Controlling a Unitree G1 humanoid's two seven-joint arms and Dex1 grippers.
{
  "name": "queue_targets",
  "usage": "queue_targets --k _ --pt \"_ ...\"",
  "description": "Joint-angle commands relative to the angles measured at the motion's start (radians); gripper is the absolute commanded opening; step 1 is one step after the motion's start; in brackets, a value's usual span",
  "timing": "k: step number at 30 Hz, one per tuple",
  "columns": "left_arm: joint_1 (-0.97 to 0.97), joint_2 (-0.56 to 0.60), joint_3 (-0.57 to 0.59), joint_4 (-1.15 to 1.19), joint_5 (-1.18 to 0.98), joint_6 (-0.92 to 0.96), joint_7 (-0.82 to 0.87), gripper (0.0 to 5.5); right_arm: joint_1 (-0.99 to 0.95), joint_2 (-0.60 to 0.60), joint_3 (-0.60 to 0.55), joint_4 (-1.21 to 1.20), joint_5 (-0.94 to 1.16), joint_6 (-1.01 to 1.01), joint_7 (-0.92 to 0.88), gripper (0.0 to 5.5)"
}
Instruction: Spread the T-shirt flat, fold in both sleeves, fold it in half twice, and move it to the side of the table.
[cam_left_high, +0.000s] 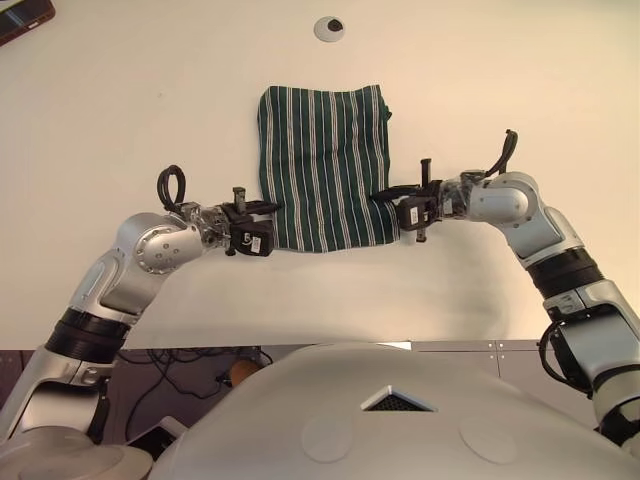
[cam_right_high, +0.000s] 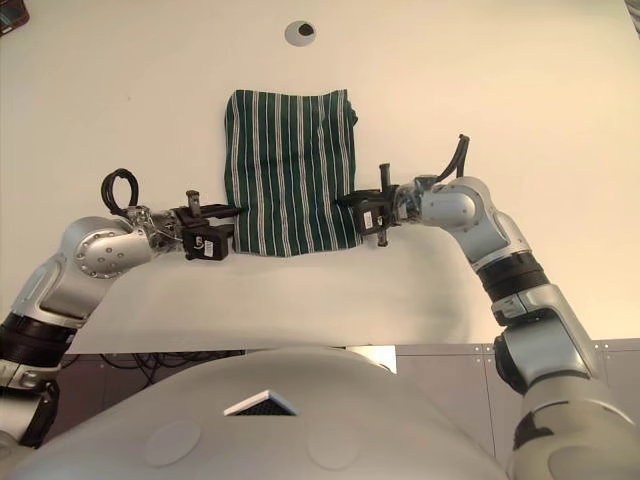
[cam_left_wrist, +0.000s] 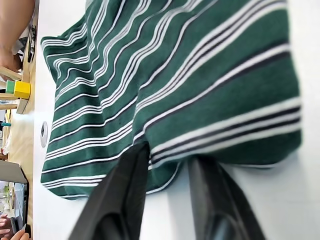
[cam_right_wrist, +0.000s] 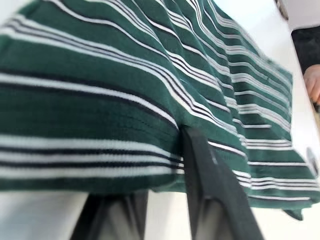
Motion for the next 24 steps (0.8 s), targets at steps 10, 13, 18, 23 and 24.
queue_targets --k 10,13,18,23,24 --pt "-0.009 -0.027 0.183 -0.336 -0.722 0.732 -0.263 0.00 -0.064 -0.019 -0.109 -0.240 0.494 0.878 0.385 0.02" --pt "-0.166 -0.084 0.299 -0.252 -0.880 0.905 -0.204 0.00 -0.192 0.062 -0.202 -0.109 0.582 1.092 0.318 0.02" --pt "-0.322 -0.193 0.349 -0.033 -0.905 1.054 -0.041 0.00 -0.376 0.180 -0.300 0.188 0.594 1.247 0.170 0.02" --pt "-0.389 -0.266 0.318 0.090 -0.877 1.112 0.033 0.00 -0.495 0.253 -0.344 0.394 0.582 1.367 0.088 0.02" --pt "-0.401 -0.284 0.324 0.118 -0.877 1.116 0.049 0.00 -0.517 0.266 -0.356 0.428 0.581 1.381 0.075 0.30"
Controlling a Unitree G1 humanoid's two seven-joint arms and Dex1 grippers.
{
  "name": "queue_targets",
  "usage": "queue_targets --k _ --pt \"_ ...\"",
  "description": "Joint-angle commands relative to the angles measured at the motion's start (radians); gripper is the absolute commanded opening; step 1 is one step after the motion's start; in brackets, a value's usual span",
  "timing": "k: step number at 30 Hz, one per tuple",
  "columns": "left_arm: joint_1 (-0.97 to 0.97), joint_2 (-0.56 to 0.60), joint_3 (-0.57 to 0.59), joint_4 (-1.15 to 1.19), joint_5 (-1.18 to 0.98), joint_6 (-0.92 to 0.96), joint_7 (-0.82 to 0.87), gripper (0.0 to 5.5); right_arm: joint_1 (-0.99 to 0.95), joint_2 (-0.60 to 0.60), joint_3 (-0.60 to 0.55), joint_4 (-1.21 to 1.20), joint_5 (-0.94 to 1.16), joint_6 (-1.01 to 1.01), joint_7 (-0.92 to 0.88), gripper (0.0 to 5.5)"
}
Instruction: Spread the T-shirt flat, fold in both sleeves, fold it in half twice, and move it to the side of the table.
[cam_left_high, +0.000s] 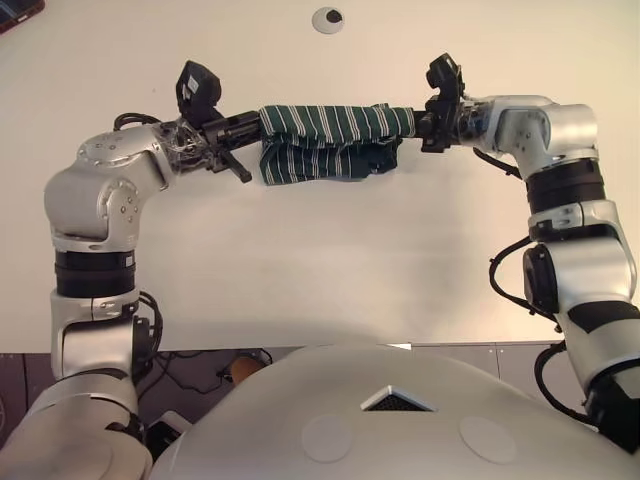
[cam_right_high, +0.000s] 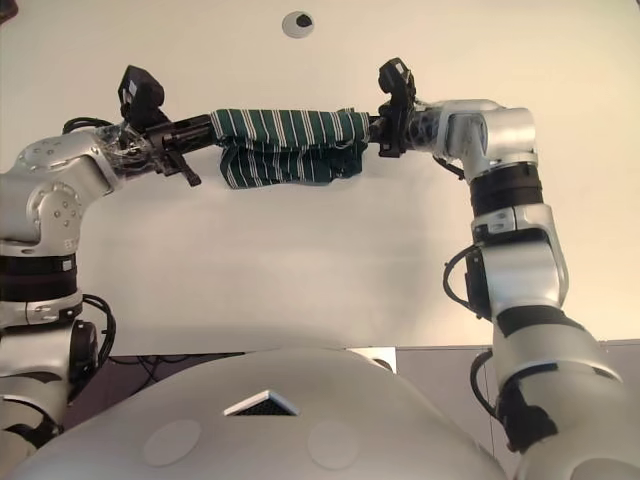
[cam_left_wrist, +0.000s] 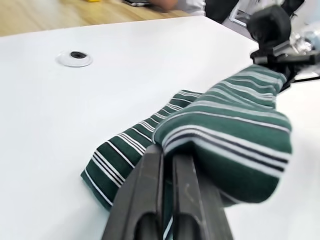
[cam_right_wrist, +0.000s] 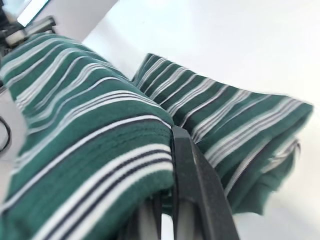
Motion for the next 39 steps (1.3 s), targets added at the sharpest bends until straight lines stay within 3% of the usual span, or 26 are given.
queue_targets --k 1,5,9,12,17,19,22,28,31,35,39 --pt "-0.054 -0.059 0.002 0.099 0.026 0.020 0.067 0.32 -0.096 0.046 -0.040 0.124 -0.007 0.061 -0.049 0.50" --pt "-0.097 -0.122 0.062 0.190 0.027 0.034 0.164 0.78 -0.184 0.100 -0.167 0.270 0.030 0.079 -0.178 1.13" --pt "-0.139 -0.174 0.157 0.271 0.003 0.057 0.254 0.78 -0.239 0.114 -0.341 0.430 0.069 0.002 -0.404 1.18" --pt "-0.140 -0.174 0.211 0.302 0.015 0.014 0.299 0.78 -0.242 0.114 -0.386 0.464 0.052 -0.095 -0.488 1.18" --pt "-0.076 -0.160 0.206 0.179 0.051 -0.140 0.269 0.78 -0.190 0.133 -0.284 0.349 -0.061 -0.329 -0.380 1.18" --pt "-0.028 -0.153 0.143 0.084 0.061 -0.168 0.212 0.61 -0.147 0.160 -0.223 0.249 -0.081 -0.361 -0.287 1.21" --pt "0.030 -0.143 0.021 0.013 0.107 -0.195 0.150 0.21 -0.079 0.223 -0.140 0.110 -0.091 -0.350 -0.212 0.77" --pt "0.052 -0.133 -0.159 0.176 0.275 -0.243 0.141 0.00 -0.027 0.310 -0.079 0.189 -0.187 -0.430 -0.354 0.04" --pt "0.079 -0.119 -0.183 0.218 0.320 -0.252 0.139 0.00 -0.035 0.225 -0.066 0.287 -0.296 -0.554 -0.514 0.04" --pt "0.103 -0.120 -0.163 0.220 0.338 -0.301 0.159 0.00 -0.110 0.150 -0.132 0.380 -0.337 -0.716 -0.719 0.04" --pt "0.092 -0.148 -0.062 0.145 0.281 -0.365 0.180 0.00 -0.133 0.259 -0.117 0.304 -0.303 -0.830 -0.594 0.04"
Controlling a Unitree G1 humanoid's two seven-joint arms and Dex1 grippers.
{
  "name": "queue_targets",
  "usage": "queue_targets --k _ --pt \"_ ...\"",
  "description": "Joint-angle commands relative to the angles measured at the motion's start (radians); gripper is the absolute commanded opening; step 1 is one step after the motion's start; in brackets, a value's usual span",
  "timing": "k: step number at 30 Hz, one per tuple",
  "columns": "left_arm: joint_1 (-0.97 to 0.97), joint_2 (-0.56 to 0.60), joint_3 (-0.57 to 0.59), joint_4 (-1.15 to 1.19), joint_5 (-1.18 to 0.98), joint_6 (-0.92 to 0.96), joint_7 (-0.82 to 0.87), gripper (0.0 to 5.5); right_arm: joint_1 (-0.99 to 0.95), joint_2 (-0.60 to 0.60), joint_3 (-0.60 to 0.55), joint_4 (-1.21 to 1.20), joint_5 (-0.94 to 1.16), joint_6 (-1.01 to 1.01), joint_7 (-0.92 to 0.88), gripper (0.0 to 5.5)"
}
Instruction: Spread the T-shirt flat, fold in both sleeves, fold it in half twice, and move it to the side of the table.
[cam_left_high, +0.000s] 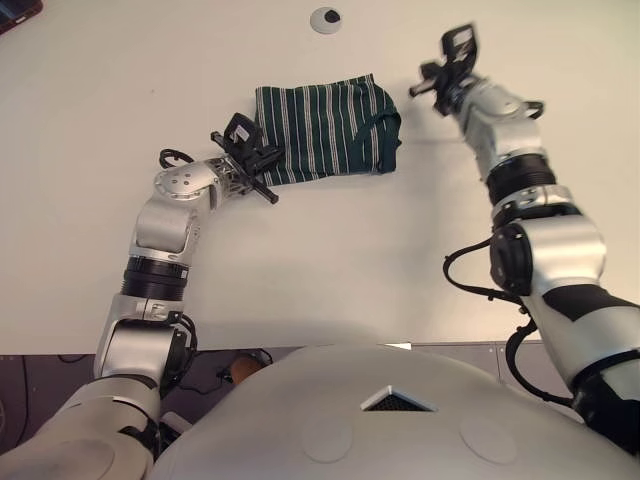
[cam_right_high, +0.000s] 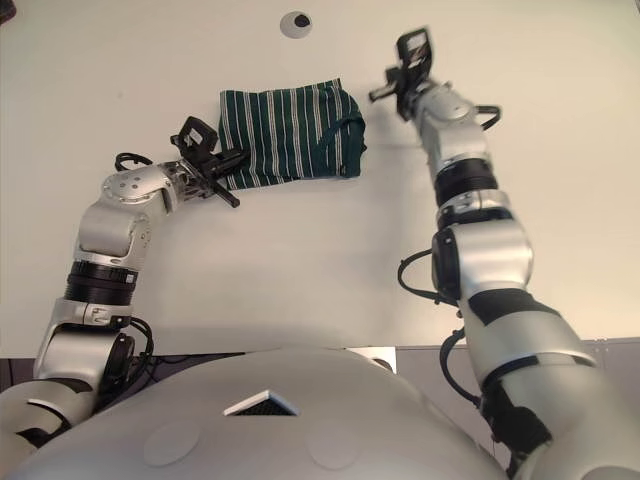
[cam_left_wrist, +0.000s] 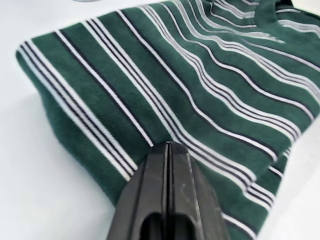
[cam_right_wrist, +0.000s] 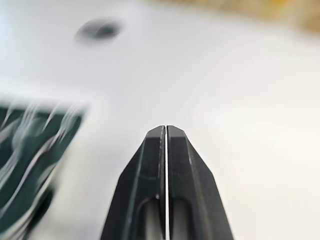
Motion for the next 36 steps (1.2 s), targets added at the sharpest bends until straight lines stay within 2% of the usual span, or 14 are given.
queue_targets --k 1,3,5,9,13,18,22,24,25,27,29,31,36 --pt "-0.015 -0.018 0.100 -0.072 -0.047 -0.028 0.031 0.00 -0.034 0.156 0.046 -0.060 0.032 -0.048 0.171 0.04" --pt "-0.051 -0.036 0.168 -0.114 -0.097 -0.016 0.057 0.00 -0.017 0.237 0.087 -0.042 0.033 -0.005 0.287 0.04" --pt "-0.082 -0.047 0.208 -0.136 -0.132 0.002 0.074 0.00 -0.009 0.267 0.108 0.008 0.009 0.033 0.308 0.04" --pt "-0.082 -0.047 0.262 -0.195 -0.159 0.034 0.120 0.00 0.000 0.244 0.100 0.138 -0.050 0.107 0.107 0.04" --pt "-0.016 -0.048 0.326 -0.228 -0.166 0.041 0.173 0.00 0.022 0.137 -0.050 0.191 0.023 0.139 -0.132 0.04" --pt "0.028 -0.068 0.413 -0.215 -0.164 0.032 0.271 0.00 0.223 -0.122 -0.309 0.192 0.143 0.116 -0.576 0.04" --pt "0.057 -0.067 0.422 -0.214 -0.148 0.031 0.302 0.00 0.391 -0.195 -0.358 0.129 0.136 0.093 -0.678 0.04" --pt "0.069 -0.061 0.412 -0.219 -0.137 0.028 0.305 0.00 0.423 -0.187 -0.335 0.062 0.108 0.057 -0.701 0.04" --pt "0.074 -0.057 0.410 -0.222 -0.129 0.023 0.309 0.00 0.436 -0.181 -0.288 -0.008 0.058 0.033 -0.717 0.04" --pt "0.097 -0.044 0.398 -0.186 -0.033 -0.043 0.372 0.00 0.458 -0.131 -0.111 -0.362 -0.071 -0.089 -0.651 0.04" --pt "0.066 -0.098 0.450 -0.146 -0.018 -0.081 0.471 0.00 0.449 -0.072 -0.008 -0.631 -0.119 -0.130 -0.609 0.04" --pt "0.022 -0.135 0.458 -0.125 -0.019 -0.117 0.515 0.00 0.412 -0.030 0.030 -0.713 -0.113 -0.144 -0.562 0.04" --pt "0.059 -0.179 0.390 -0.166 0.028 -0.190 0.536 0.00 0.371 0.058 0.017 -0.679 -0.026 -0.047 -0.453 0.04"
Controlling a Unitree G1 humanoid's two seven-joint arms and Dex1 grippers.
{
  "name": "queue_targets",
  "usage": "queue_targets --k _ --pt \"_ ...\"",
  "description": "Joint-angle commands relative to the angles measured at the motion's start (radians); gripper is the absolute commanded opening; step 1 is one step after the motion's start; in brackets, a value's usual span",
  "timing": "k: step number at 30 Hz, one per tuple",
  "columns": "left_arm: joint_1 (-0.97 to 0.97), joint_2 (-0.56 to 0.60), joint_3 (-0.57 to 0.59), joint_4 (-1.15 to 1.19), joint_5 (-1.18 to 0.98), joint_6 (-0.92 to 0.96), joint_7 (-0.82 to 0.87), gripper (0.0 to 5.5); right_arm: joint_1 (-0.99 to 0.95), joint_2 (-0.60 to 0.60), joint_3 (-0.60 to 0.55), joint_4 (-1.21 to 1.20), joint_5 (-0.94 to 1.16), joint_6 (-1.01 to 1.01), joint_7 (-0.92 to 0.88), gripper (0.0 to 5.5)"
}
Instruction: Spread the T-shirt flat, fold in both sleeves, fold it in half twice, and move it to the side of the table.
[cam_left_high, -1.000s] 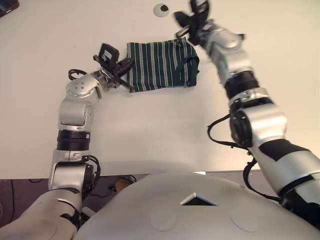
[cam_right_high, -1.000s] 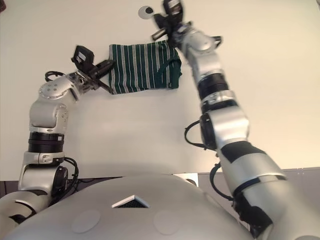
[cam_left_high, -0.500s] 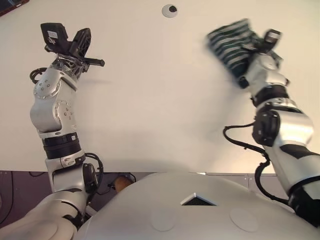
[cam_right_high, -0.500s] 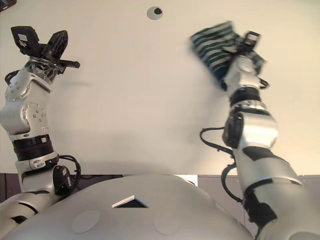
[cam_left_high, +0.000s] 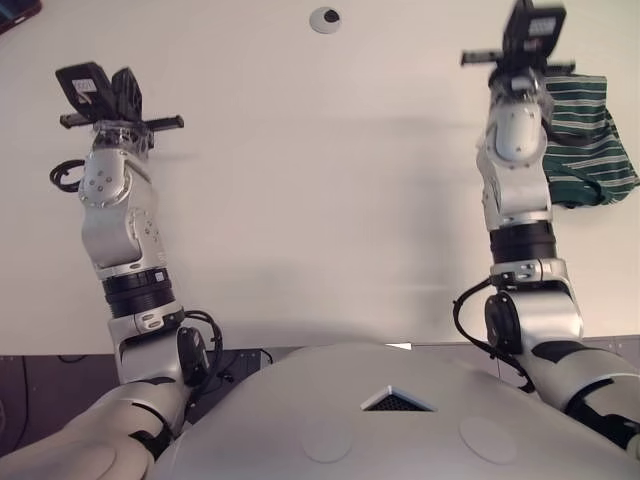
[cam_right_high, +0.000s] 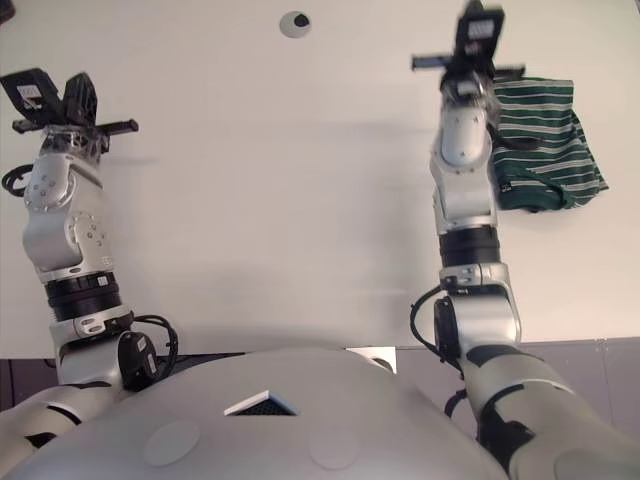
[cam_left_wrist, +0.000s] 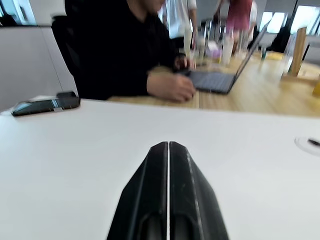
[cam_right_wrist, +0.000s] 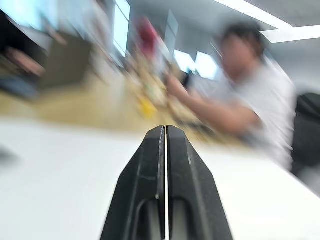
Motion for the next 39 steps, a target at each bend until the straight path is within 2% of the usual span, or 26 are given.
queue_targets --k 1,6,10,17,24,30,39 --pt "0.046 -0.042 -0.071 -0.039 0.060 -0.048 0.019 0.00 0.016 0.055 -0.027 0.036 0.073 0.110 0.072 0.04" --pt "0.080 -0.123 -0.152 -0.024 0.107 -0.091 0.048 0.00 -0.013 0.073 -0.084 0.102 0.155 0.233 0.146 0.04" --pt "0.045 -0.171 -0.191 0.021 0.140 -0.121 0.075 0.00 -0.056 0.041 -0.095 0.145 0.134 0.232 0.177 0.04" --pt "-0.008 -0.199 -0.187 0.105 0.135 -0.166 0.076 0.00 -0.095 0.012 -0.112 0.199 0.101 0.201 0.200 0.04" --pt "-0.075 -0.189 -0.169 0.200 0.143 -0.213 0.082 0.00 -0.090 0.032 -0.114 0.214 0.081 0.160 0.191 0.04" --pt "-0.101 -0.201 -0.207 0.245 0.159 -0.219 0.060 0.00 -0.096 0.032 -0.112 0.235 0.080 0.144 0.198 0.04" --pt "-0.129 -0.225 -0.197 0.279 0.171 -0.195 0.122 0.00 -0.096 0.037 -0.112 0.258 0.080 0.136 0.194 0.04"
